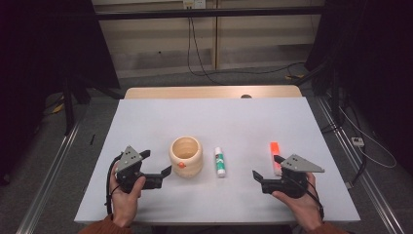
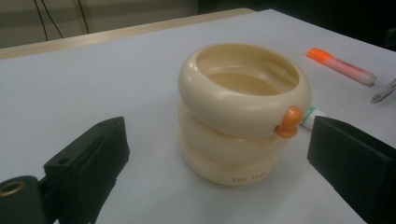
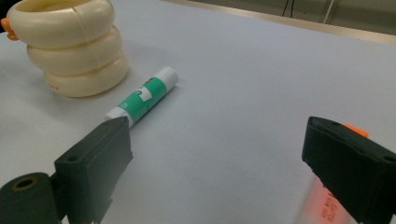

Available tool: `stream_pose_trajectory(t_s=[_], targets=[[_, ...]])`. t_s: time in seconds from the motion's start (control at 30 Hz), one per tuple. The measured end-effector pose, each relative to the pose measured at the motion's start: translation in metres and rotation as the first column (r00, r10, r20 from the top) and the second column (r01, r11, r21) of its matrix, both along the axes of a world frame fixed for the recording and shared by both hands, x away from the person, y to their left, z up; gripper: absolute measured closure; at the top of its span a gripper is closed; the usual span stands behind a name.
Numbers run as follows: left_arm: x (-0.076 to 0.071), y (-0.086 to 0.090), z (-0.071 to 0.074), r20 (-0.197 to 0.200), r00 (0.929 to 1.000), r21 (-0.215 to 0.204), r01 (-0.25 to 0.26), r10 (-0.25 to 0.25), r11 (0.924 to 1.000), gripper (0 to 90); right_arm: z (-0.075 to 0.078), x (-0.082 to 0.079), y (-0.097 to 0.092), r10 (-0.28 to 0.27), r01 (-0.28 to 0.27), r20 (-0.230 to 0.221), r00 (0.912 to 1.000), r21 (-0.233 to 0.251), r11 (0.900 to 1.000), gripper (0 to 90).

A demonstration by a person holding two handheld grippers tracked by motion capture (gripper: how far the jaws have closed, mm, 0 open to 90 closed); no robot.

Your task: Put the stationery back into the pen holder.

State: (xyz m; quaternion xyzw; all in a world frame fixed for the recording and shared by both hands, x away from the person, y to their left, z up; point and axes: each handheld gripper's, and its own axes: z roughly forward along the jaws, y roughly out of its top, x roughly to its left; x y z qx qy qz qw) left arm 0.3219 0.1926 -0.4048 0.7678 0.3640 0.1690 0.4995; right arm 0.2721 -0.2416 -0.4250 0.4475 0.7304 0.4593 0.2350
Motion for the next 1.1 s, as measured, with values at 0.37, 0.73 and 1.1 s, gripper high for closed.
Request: stream_pose_trajectory(t_s=[0.37,0.73,1.1], targets=[[0.0,0.003,0.002,0.01,0.9999,-0.007,-0.004,0.005,1.0,5.0,0.002,0.021,0.036,0.07,-0.071,-0.06,0.9957,-0.003,0.9975,8.9],[-0.001,0.005,0.002,0.011,0.9999,-0.016,-0.011,0.011,0.9998,5.0,0.0,0.052,0.063,0.086,-0.091,-0.171,0.9815,-0.021,0.9957,7.9],[0.0,0.005,0.002,0.012,0.9999,-0.016,-0.007,0.007,0.9998,5.0,-0.002,0.07,0.08,0.036,-0.049,-0.192,0.9808,-0.064,0.9968,13.3]])
